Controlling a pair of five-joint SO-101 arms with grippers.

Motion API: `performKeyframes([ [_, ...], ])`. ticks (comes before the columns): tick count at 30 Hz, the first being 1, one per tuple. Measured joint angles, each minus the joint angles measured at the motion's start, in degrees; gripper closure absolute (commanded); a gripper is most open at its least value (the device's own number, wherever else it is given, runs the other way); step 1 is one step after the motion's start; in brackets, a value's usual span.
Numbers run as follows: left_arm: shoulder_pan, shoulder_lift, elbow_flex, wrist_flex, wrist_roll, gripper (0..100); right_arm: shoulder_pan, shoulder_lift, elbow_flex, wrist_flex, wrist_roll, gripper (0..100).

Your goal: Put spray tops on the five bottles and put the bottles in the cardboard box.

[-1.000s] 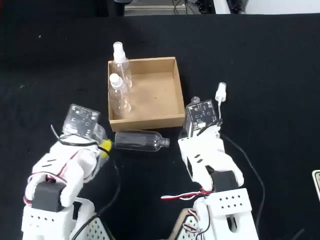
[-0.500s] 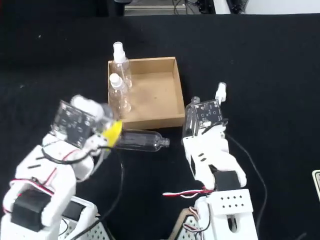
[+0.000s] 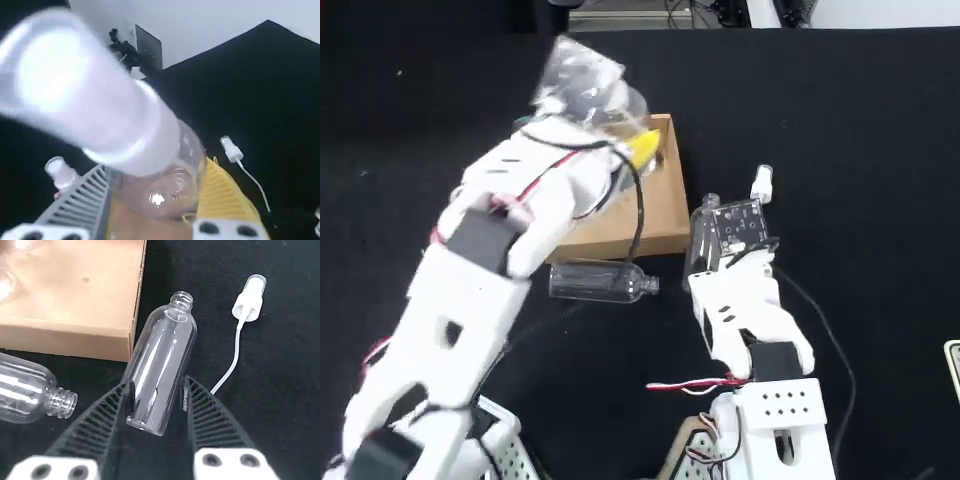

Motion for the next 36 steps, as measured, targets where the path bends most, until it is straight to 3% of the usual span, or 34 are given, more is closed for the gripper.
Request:
performKeyframes([
  [3, 0.0, 5.5, 0.0, -3.9, 0.1, 97, 5.1, 0.0, -2.5, 1.4, 0.0, 86.8],
  [9, 0.0, 12.7, 0.0, -7.5, 0.1, 97, 23.3, 0.0, -14.6, 11.2, 3.2, 86.8],
  [15, 1.2, 18.9, 0.0, -10.4, 0.1, 97, 37.6, 0.0, -17.0, 12.2, 6.4, 86.8],
  [23, 1.8, 25.8, 6.6, -25.2, 0.3, 97, 42.4, 0.0, -17.0, 12.2, 9.3, 86.8],
  [26, 1.6, 26.0, 11.5, -31.1, 4.4, 97, 43.4, 0.0, -17.0, 12.2, 10.0, 86.8],
  [29, 1.5, 26.1, 13.5, -33.1, 8.8, 97, 43.8, 0.0, -17.0, 12.2, 10.3, 86.8],
  [36, 1.5, 26.5, 15.1, -33.8, 10.0, 97, 43.8, 0.0, -17.0, 12.2, 10.3, 86.8],
])
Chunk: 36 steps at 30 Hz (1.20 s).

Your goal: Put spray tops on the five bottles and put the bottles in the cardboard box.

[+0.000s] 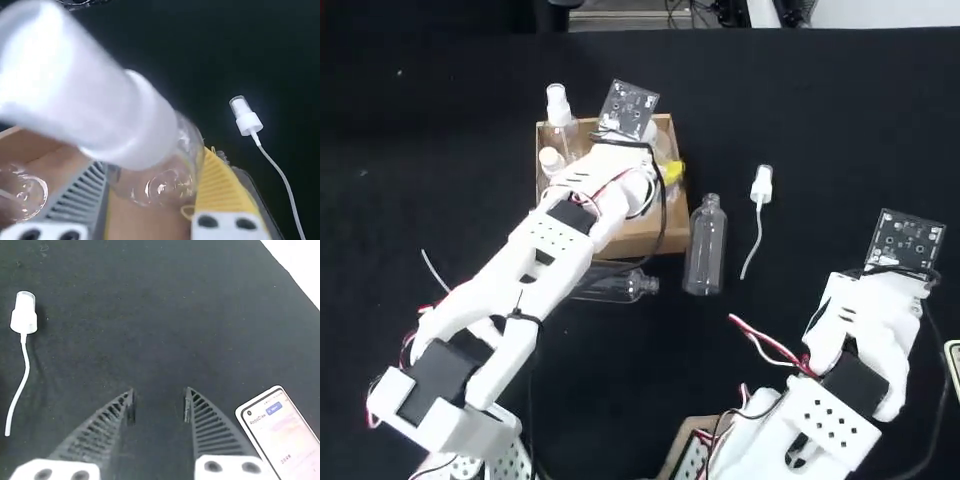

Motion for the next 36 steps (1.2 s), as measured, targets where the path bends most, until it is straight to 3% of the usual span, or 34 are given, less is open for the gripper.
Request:
performKeyframes([
  [15, 0.1, 8.4, 0.3, -0.1, -1.1, 97, 0.0, 0.0, 0.0, 0.0, 0.0, 86.8],
  [21, 0.1, 8.4, 0.3, -0.1, -1.1, 77, 0.0, 0.0, 0.0, 0.0, 0.0, 86.8],
  [36, 1.0, 8.4, 0.3, -0.1, -1.1, 78, -1.7, 0.0, 3.0, 0.0, 0.0, 86.8],
])
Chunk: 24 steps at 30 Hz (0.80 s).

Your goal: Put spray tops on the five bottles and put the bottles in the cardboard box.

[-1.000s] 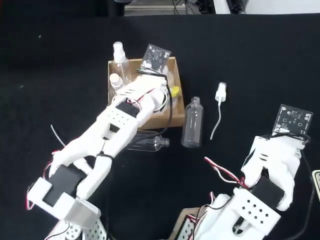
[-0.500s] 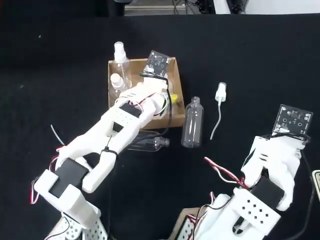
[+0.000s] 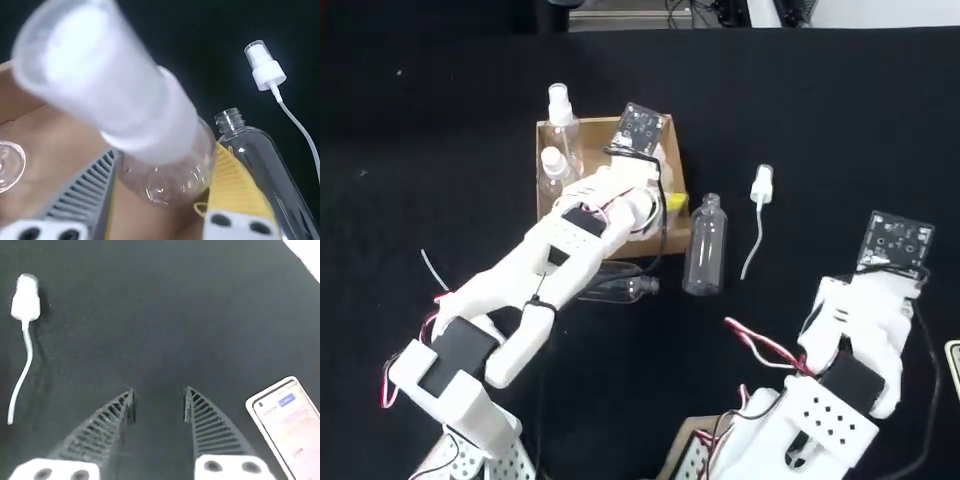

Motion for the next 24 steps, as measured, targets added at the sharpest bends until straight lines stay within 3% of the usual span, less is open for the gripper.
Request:
performKeyframes([
  [24, 1.5, 0.0, -2.5, 2.0, 0.0, 77, -1.5, 0.0, 0.0, 0.0, 0.0, 86.8],
])
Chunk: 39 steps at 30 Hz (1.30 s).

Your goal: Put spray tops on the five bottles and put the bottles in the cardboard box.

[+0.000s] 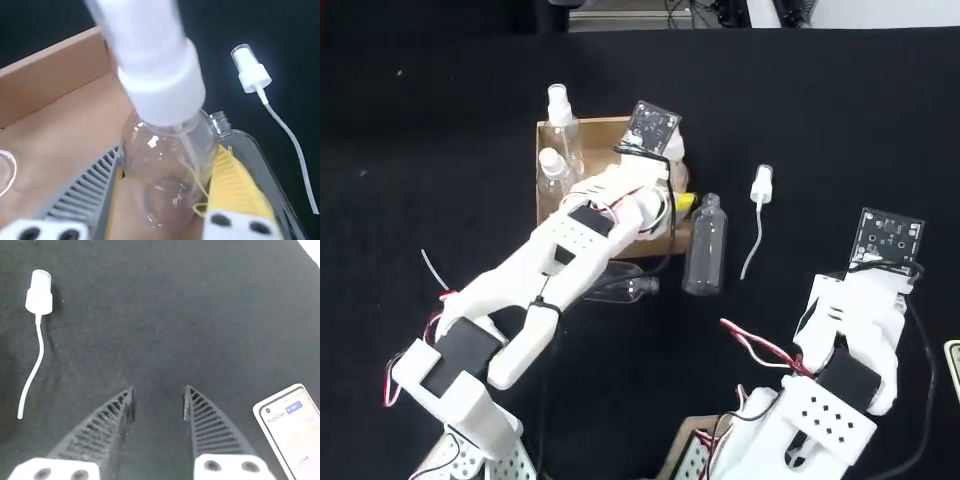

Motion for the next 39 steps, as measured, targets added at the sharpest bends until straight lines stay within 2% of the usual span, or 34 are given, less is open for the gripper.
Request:
performKeyframes([
  [3, 0.0, 0.0, 0.0, 0.2, 0.0, 73, 0.0, 0.0, 0.0, 0.0, 0.0, 86.8],
  [12, 0.3, 0.0, 0.0, 0.4, 0.0, 74, 0.0, 0.0, 0.0, 0.0, 0.0, 86.8],
  [15, 0.2, 0.0, 0.0, 0.4, 0.0, 77, 0.0, 0.0, 0.0, 0.0, 0.0, 86.8],
  [22, 0.3, 0.4, 0.0, 0.0, 0.1, 92, 0.0, 0.0, 0.0, 0.0, 0.0, 86.8],
  [28, 0.1, 0.9, 1.1, -6.2, -0.4, 93, 0.0, 0.0, 0.0, 0.0, 0.0, 86.8],
  [35, 0.2, 0.5, 1.1, -6.6, -0.4, 93, 0.0, 0.0, 0.0, 0.0, 0.0, 86.8],
  [39, 0.3, -4.4, 1.1, -4.5, -0.4, 93, 0.0, 0.0, 0.0, 0.0, 0.0, 86.8],
])
